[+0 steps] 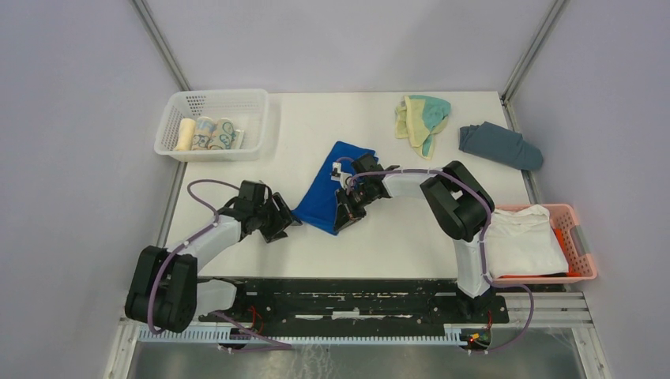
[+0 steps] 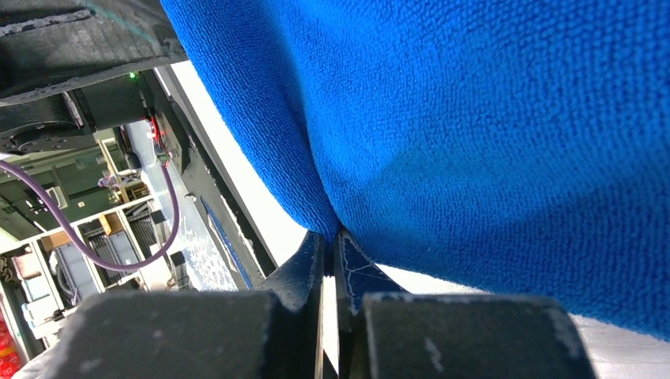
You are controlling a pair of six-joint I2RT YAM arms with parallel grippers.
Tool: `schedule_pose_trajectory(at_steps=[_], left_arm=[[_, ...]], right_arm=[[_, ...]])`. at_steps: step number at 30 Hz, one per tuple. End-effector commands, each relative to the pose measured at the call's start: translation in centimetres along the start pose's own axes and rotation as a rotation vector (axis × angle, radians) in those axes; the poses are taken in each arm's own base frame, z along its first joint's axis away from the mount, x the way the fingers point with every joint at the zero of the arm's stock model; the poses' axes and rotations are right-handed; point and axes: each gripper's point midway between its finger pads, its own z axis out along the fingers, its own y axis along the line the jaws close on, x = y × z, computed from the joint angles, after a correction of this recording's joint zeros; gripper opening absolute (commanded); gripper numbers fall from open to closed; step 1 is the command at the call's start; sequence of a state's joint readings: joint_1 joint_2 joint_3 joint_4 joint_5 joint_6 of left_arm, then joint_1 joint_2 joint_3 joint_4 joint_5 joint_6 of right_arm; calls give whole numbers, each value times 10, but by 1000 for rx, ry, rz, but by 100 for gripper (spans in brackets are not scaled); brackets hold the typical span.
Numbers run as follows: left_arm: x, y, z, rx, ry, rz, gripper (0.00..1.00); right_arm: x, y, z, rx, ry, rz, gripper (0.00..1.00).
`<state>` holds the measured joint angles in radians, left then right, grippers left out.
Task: Roll the towels
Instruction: Roll the towel at the center of the board.
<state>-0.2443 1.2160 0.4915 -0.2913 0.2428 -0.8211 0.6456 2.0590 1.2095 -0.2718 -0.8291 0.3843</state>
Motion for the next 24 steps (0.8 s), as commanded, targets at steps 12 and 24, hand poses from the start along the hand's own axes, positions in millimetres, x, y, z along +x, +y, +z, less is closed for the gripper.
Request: schedule_pose_trajectory(at_steps=[12, 24], left_arm=[[-24, -37, 23, 51, -31, 25, 66], [-26, -32, 34, 10, -15, 0, 64]], right_arm=[[-24, 14, -19, 48, -49, -110, 31], [-52, 22, -49, 251, -155, -299, 50]])
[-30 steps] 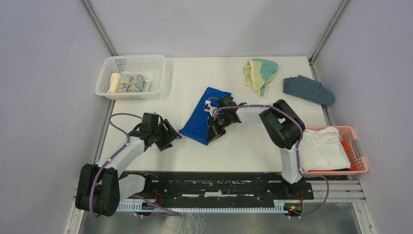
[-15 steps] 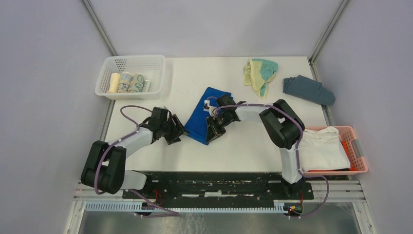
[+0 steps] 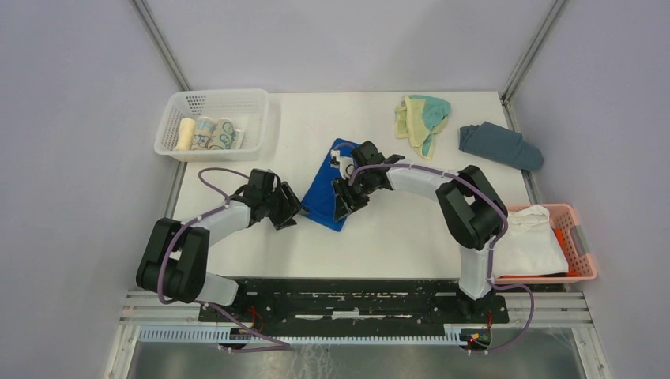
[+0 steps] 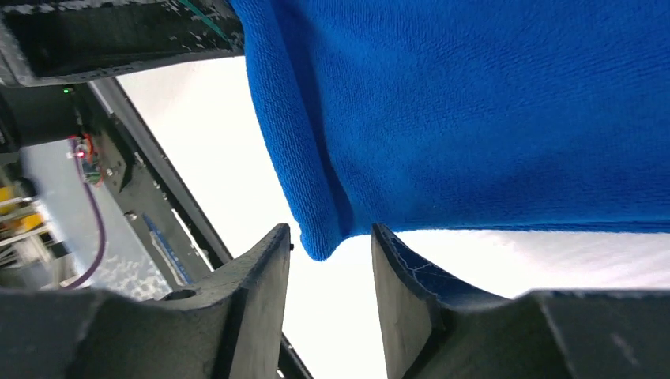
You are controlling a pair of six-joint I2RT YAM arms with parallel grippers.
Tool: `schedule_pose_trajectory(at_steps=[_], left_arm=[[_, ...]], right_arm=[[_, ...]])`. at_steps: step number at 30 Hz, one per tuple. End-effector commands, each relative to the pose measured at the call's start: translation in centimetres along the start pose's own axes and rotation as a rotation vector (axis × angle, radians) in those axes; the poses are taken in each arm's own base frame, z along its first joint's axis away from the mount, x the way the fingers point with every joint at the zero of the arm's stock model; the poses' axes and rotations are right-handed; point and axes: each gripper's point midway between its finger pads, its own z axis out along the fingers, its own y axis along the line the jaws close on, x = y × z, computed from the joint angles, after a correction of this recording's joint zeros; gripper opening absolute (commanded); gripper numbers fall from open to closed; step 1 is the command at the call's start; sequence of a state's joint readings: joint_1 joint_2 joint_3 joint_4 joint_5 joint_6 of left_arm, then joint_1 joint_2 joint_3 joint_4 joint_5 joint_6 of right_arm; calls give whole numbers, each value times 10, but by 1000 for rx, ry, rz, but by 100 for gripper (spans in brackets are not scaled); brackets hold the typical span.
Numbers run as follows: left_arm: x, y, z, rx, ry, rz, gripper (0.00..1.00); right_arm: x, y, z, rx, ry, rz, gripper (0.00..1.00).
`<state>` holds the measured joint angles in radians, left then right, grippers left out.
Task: Roll the towels
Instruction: Roll the towel at the center of the board.
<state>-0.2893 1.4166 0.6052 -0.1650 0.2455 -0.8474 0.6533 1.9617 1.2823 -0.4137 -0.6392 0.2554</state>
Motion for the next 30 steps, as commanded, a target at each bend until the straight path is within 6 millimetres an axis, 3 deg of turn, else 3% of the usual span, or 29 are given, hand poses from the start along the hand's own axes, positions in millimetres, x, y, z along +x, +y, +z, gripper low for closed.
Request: schedule_pose_trajectory(at_steps=[1, 6, 12, 25, 30], left_arm=[[-6, 2, 7, -28, -15, -22, 64], [-7, 1, 8, -33, -13, -24, 64], [-6, 5, 12, -50, -6, -30, 64], [-4, 19, 26, -112, 27, -12, 63], [2, 34, 35, -164, 53, -4, 61]], right_arm=[[-33, 11, -21, 88, -98, -159, 51], [-37, 16, -16, 139, -103, -246, 58], [-34, 18, -1, 152, -69, -268, 59], [-19, -11, 13, 229, 1, -242, 29], [-20, -21, 8, 294, 17, -239, 31]])
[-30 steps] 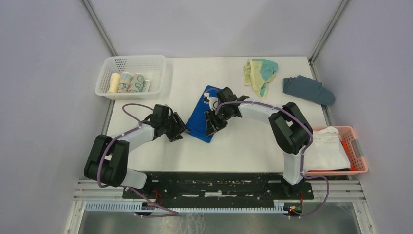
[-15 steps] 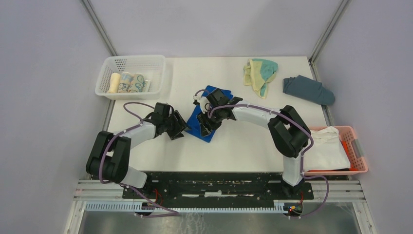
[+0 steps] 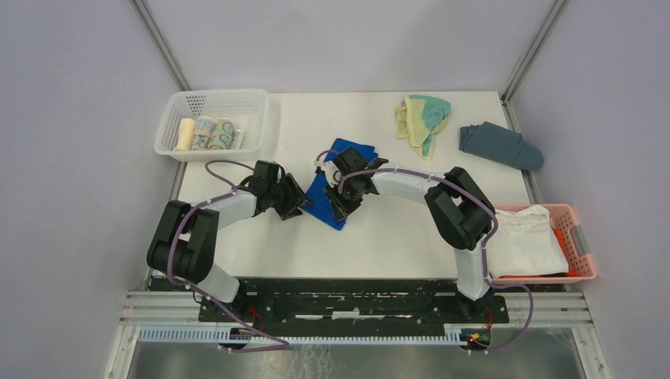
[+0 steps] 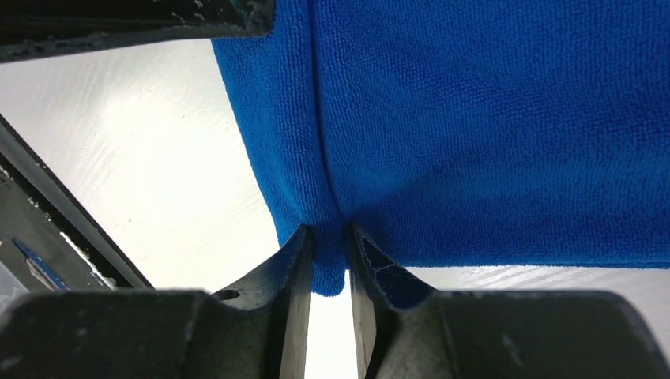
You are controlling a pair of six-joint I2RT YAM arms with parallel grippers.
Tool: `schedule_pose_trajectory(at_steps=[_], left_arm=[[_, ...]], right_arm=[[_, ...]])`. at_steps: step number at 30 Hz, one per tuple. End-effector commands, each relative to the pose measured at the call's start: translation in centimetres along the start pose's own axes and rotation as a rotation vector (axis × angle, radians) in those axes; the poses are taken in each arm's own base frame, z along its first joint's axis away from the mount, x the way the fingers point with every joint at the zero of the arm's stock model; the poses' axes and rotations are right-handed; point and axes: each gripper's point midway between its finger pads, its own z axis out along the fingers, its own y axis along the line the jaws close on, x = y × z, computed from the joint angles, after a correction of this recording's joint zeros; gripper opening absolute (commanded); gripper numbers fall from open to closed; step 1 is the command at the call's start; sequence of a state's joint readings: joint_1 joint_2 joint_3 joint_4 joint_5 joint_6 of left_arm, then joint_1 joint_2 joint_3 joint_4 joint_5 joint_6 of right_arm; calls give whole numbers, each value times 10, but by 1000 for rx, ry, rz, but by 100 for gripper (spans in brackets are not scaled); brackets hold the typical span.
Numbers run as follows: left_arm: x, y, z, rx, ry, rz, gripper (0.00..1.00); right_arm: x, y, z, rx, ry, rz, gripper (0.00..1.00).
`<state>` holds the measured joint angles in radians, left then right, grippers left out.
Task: Roll the towels
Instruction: Roll the towel at the center of the board.
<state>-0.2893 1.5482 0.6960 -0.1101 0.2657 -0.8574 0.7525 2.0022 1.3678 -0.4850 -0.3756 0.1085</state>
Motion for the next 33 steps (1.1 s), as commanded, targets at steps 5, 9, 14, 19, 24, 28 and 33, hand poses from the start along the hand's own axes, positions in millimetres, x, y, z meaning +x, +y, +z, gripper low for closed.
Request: schedule_pose_trajectory(at_steps=[5, 9, 14, 19, 24, 28, 33], left_arm=[[26, 64, 18, -221, 74, 2, 56], [28, 69, 18, -241, 77, 4, 53], [30, 72, 18, -250, 84, 3, 52], [30, 72, 18, -252, 87, 4, 52], [30, 71, 18, -251, 89, 4, 52], [29, 70, 17, -254, 87, 6, 52], [29, 70, 17, -255, 89, 5, 52]], right_arm=[[-26, -2, -31, 125, -29, -90, 43], [-36, 14, -49, 181, -71, -177, 51], [-37, 29, -47, 233, -73, -261, 53], [-39, 28, -38, 310, -89, -295, 53], [-36, 32, -23, 286, -70, -315, 52], [-30, 33, -10, 276, -42, -325, 51], [-20, 28, 4, 280, -6, -324, 50]])
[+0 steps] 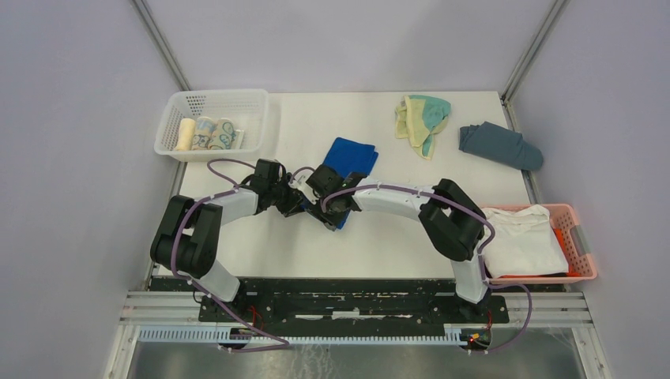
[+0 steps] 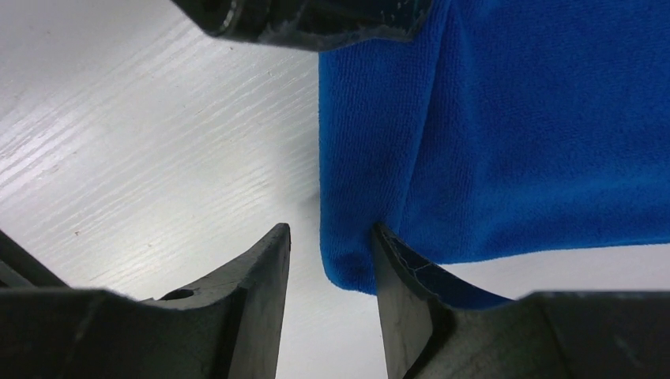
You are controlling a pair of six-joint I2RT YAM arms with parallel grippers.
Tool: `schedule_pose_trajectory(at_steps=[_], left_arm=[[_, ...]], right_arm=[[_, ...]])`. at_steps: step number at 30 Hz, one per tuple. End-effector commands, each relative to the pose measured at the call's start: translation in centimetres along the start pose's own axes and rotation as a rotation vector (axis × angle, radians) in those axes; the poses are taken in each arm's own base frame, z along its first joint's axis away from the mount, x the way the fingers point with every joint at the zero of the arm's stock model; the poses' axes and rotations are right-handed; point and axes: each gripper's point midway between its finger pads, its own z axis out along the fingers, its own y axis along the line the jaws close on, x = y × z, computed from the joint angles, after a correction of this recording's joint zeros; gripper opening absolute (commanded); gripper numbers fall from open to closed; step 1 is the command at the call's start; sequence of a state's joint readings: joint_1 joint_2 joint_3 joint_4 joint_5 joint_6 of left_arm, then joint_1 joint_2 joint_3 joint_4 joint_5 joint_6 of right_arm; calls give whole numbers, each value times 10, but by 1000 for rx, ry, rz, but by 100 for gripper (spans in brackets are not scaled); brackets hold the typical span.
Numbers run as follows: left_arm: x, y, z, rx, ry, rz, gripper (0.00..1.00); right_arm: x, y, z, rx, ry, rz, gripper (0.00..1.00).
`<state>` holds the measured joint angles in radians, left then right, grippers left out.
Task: Roll the towels
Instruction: Roll the towel at the center of the board.
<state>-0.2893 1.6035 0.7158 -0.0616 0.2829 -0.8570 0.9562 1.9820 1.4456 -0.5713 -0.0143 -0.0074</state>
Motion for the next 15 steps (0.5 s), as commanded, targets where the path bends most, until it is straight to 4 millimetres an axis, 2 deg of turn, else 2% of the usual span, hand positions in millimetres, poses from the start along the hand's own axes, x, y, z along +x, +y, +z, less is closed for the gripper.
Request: schedule_pose_trajectory(at_steps=[1, 5, 9, 12, 15], left_arm=[[33, 75, 5, -275, 85, -1, 52], [34, 75, 5, -273, 88, -1, 52], [34, 73, 4, -268, 88, -1, 52], [32, 73, 4, -274, 84, 3, 53], [29, 74, 4, -282, 78, 12, 52]], right_arm=[[-8, 0, 11, 17, -21, -23, 50], [7, -4, 25, 42, 28, -36, 50], [24, -16, 34, 112, 83, -45, 51], [29, -24, 31, 155, 90, -53, 51], [25, -30, 23, 189, 68, -59, 52]])
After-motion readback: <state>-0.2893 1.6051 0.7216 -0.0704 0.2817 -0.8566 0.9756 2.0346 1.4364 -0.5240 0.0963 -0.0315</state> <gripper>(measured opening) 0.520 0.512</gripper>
